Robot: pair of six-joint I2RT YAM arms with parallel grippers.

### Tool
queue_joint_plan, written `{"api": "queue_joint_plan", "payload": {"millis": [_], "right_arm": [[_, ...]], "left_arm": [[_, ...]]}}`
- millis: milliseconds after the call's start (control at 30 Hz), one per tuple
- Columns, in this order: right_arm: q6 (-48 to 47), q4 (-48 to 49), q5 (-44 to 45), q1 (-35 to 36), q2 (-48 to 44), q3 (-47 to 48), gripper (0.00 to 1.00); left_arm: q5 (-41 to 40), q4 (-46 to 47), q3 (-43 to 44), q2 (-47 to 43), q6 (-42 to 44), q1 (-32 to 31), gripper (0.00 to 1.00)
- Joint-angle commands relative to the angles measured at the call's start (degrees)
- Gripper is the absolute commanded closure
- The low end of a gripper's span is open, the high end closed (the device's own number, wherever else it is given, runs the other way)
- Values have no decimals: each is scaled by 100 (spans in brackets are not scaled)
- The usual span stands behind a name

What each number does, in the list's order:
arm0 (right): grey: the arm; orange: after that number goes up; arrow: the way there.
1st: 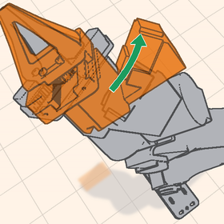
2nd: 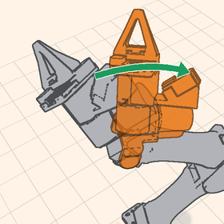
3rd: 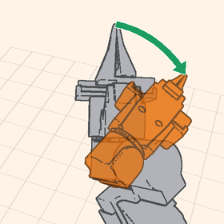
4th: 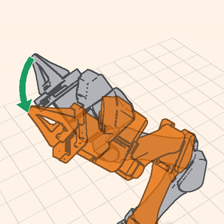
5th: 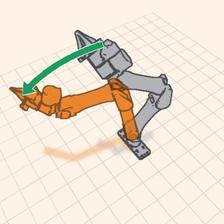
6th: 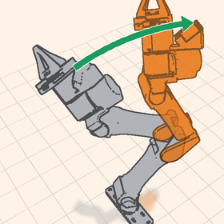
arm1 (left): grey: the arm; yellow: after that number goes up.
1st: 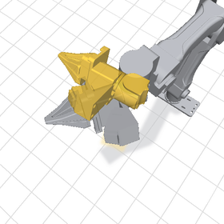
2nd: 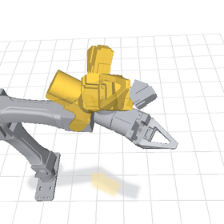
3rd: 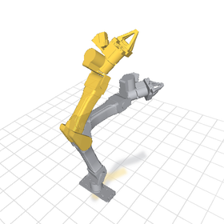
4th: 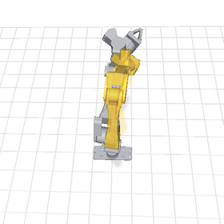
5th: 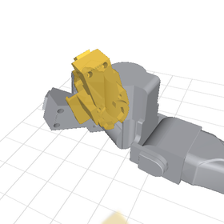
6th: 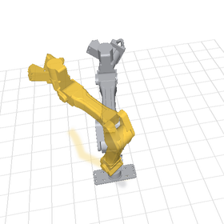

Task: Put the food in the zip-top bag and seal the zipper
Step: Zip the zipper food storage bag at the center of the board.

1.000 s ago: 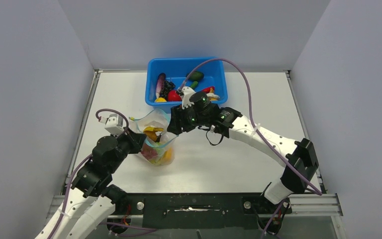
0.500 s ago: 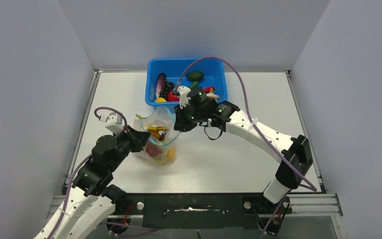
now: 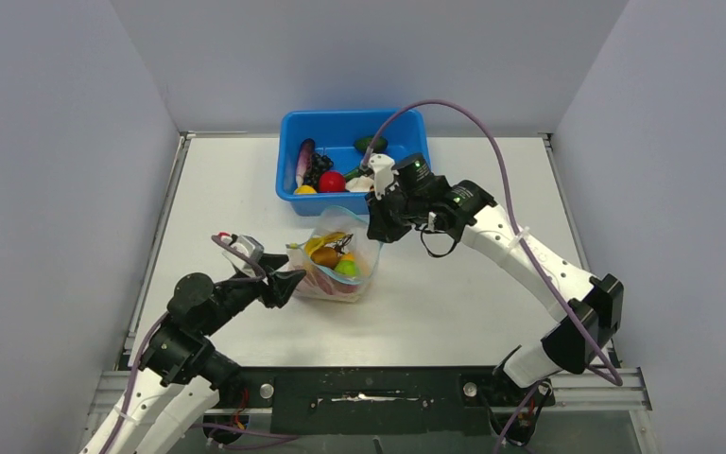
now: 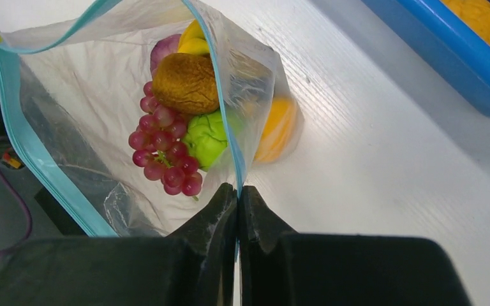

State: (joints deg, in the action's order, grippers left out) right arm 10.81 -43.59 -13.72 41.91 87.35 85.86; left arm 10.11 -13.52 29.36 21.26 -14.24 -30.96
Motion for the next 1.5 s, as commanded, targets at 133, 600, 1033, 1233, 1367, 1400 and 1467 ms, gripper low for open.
{"api": "queue_joint_plan", "payload": {"millis": [133,600,1033,1233,1367,1400,1467], "right_arm": [[-516,-225,-111,-211,-660,-292,100],[-512,-100,-351,-324,-888,-462,100],[-380,755,-165,-320,-1050,-570,59],[-955,1601,-619,-144,-1510,-919,51],[-1741,1957,-734,364,-1779,-1201,52],[-1868,2001,-762,452,-1804,-1202,52],[-2156,2027,-899,606,-1805,-1193,54]], "left_arm": [[1041,40,397,519,2912,29,48],[1887,999,-171,731,3335,29,52],[2140,983,-286,525,3239,34,100],[2472,1007,-335,577,3169,30,100],[2587,1083,-352,573,3115,29,100],[2611,1092,-352,569,3095,30,100],[2654,1109,-358,570,3060,29,100]]}}
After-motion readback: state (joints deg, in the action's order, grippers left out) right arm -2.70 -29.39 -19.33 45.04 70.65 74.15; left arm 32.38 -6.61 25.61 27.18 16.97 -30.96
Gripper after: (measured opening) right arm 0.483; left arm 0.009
